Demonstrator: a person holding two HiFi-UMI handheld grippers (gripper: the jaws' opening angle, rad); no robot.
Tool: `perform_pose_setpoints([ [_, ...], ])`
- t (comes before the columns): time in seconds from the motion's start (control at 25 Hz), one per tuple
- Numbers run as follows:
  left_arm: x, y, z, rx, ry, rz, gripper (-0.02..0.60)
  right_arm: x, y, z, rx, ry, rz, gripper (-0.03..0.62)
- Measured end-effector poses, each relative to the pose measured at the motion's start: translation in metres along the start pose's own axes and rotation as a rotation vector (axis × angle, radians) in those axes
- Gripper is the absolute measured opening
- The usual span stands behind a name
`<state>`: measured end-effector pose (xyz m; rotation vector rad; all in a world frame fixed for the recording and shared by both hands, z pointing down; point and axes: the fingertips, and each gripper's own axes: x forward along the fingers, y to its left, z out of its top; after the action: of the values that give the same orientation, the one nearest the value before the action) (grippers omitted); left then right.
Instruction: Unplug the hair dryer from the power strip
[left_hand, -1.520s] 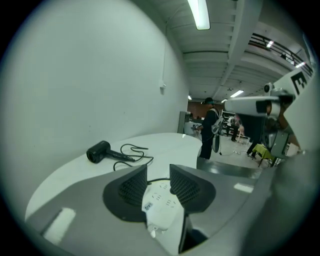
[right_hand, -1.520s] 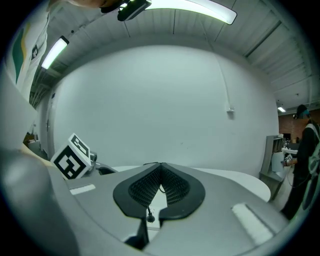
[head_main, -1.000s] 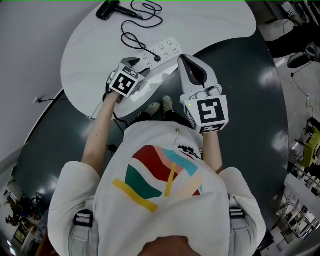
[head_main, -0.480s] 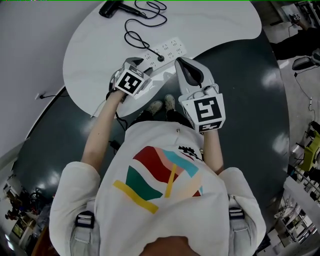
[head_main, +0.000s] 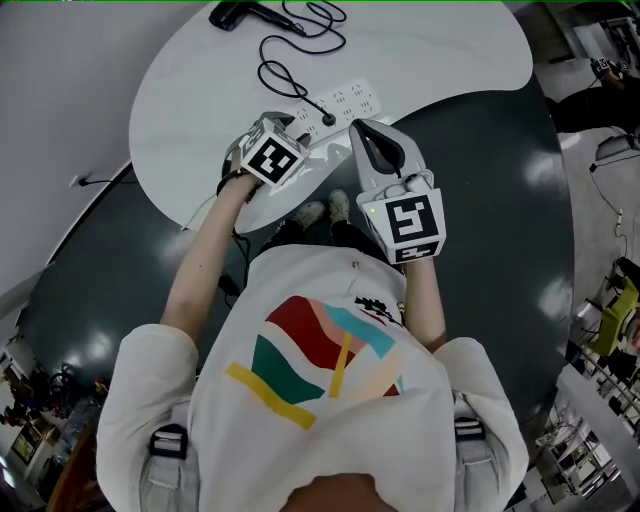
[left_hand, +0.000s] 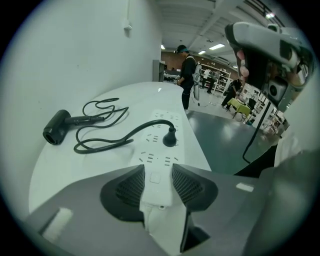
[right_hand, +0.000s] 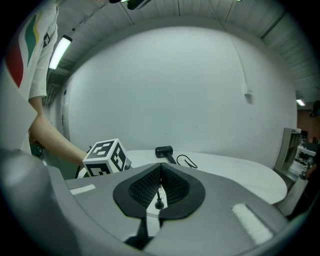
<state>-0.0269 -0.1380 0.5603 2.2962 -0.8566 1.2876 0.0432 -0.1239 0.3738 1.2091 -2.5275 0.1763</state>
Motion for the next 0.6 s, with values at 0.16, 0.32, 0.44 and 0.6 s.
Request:
perform_pose_setpoints([
  [0.16,0.0,0.002,-0.001,-0.012,-0.005,0.001,0.167,0.017,-0.005,-0.008,-0.041,-0.037,0.007,0.012],
  [0.32,0.003,0.005,-0.002,-0.019,-0.006,-0.001,0.17,0.044,-0.002,-0.028,-0.033,-0.009,0.11,0.148],
  [0.44,0.003,0.005,-0.002,-0.015,0.009,-0.004,0.169,0.063,0.002,-0.051,-0.057,0.036,0.158,0.155],
  [0.6,0.004,0.004,0.001,-0.009,0.037,-0.009,0.169,0.085,0.009,-0.09,-0.135,0.133,0.204,0.156],
])
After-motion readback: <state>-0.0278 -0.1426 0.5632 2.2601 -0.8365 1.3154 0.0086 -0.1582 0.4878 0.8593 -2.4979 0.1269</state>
